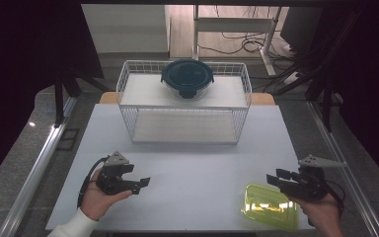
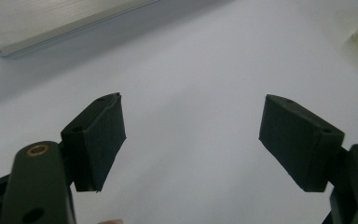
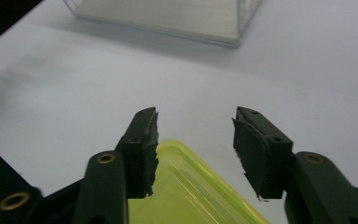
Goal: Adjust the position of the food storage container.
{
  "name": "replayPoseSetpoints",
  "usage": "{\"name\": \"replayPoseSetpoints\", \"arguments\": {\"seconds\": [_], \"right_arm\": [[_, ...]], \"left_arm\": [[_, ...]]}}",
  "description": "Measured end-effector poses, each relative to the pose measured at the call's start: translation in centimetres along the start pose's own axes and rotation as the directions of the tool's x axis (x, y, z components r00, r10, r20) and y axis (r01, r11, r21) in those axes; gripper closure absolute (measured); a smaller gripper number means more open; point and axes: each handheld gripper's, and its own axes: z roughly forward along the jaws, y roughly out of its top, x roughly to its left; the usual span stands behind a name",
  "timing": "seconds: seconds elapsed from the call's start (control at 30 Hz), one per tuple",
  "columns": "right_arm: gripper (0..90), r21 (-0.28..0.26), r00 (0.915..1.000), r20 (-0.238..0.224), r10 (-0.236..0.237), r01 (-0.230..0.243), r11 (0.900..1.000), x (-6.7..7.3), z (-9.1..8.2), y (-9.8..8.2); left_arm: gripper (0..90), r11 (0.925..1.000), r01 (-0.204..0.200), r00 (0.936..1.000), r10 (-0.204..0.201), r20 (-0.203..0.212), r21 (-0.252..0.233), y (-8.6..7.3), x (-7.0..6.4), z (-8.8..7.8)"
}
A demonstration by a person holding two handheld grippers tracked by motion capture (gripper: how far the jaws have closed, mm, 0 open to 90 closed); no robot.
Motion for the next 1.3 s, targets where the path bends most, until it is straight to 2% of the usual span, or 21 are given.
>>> {"name": "replayPoseSetpoints", "arguments": {"seconds": [0.17, 0.27, 0.3, 0.33, 0.4, 0.47, 0.53, 0.67, 0.7, 0.73, 0.77, 0.83, 0.9, 1.13, 1.3], "right_arm": [[67.1, 0.016, 0.9993, 0.039, -0.002, 0.002, 1.000, -0.7, -1.9, -1.7], [76.2, 0.054, 0.9976, 0.069, -0.003, 0.000, 0.999, -1.1, -2.6, -2.9], [81.6, 0.076, 0.9951, 0.098, -0.011, 0.004, 0.997, -1.4, -3.1, -3.6], [81.6, 0.076, 0.9951, 0.098, -0.011, 0.004, 0.997, -1.4, -3.1, -3.6], [86.7, 0.111, 0.9910, 0.132, -0.026, 0.012, 0.994, -1.6, -3.5, -4.1], [88.7, 0.158, 0.9847, 0.170, -0.040, 0.013, 0.987, -1.9, -4.0, -4.6], [88.9, 0.211, 0.9807, 0.192, -0.035, -0.006, 0.977, -2.2, -4.3, -5.2], [88.9, 0.305, 0.9719, 0.233, -0.029, -0.044, 0.951, -3.0, -3.6, -6.8], [88.9, 0.329, 0.9713, 0.236, -0.027, -0.054, 0.943, -3.2, -3.3, -7.1], [88.9, 0.373, 0.9703, 0.238, -0.042, -0.052, 0.926, -3.3, -2.7, -7.7], [88.9, 0.373, 0.9703, 0.238, -0.042, -0.052, 0.926, -3.3, -2.7, -7.7], [88.9, 0.402, 0.9711, 0.235, -0.039, -0.061, 0.913, -3.3, -2.2, -8.0], [88.9, 0.419, 0.9707, 0.237, -0.042, -0.063, 0.906, -3.2, -1.9, -8.0], [89.0, 0.441, 0.9774, 0.208, -0.040, -0.057, 0.896, -2.5, -1.1, -7.9], [88.9, 0.429, 0.9833, 0.180, -0.029, -0.052, 0.902, -1.9, -0.6, -7.4]], "left_arm": [[21.7, 1.0000, -0.006, 1.0000, 0.006, 0.004, 0.003, 0.0, 0.0, 0.0], [21.7, 0.9999, -0.009, 0.9999, 0.008, 0.006, 0.008, 0.0, 0.0, 0.1], [21.7, 0.9999, -0.008, 0.9999, 0.008, 0.008, 0.010, 0.0, 0.0, 0.2], [21.7, 0.9999, -0.008, 0.9999, 0.008, 0.008, 0.010, 0.0, 0.0, 0.2], [21.7, 0.9999, -0.009, 0.9999, 0.009, 0.008, 0.011, 0.0, 0.0, 0.2], [21.7, 1.0000, -0.004, 1.0000, 0.004, 0.008, 0.008, 0.1, 0.0, 0.2], [21.7, 0.9999, -0.008, 0.9999, 0.007, 0.009, 0.011, 0.1, 0.0, 0.2], [21.7, 0.9999, -0.005, 0.9999, 0.005, 0.009, 0.013, 0.0, 0.0, 0.3], [21.8, 0.9999, -0.006, 0.9999, 0.006, 0.009, 0.014, 0.0, -0.1, 0.4], [21.7, 0.9999, -0.007, 0.9999, 0.006, 0.009, 0.015, 0.0, -0.1, 0.4], [21.7, 0.9999, -0.003, 0.9999, 0.003, 0.010, 0.016, 0.0, -0.1, 0.4], [21.7, 0.9998, -0.001, 1.0000, 0.001, 0.008, 0.019, -0.1, 0.0, 0.5], [21.7, 0.9998, 0.000, 1.0000, 0.000, 0.008, 0.019, -0.1, 0.0, 0.4], [21.8, 0.9998, -0.005, 1.0000, 0.005, 0.004, 0.022, -0.2, -0.1, 0.4], [21.8, 0.9997, -0.003, 1.0000, 0.003, 0.003, 0.024, -0.2, 0.1, 0.5]]}}
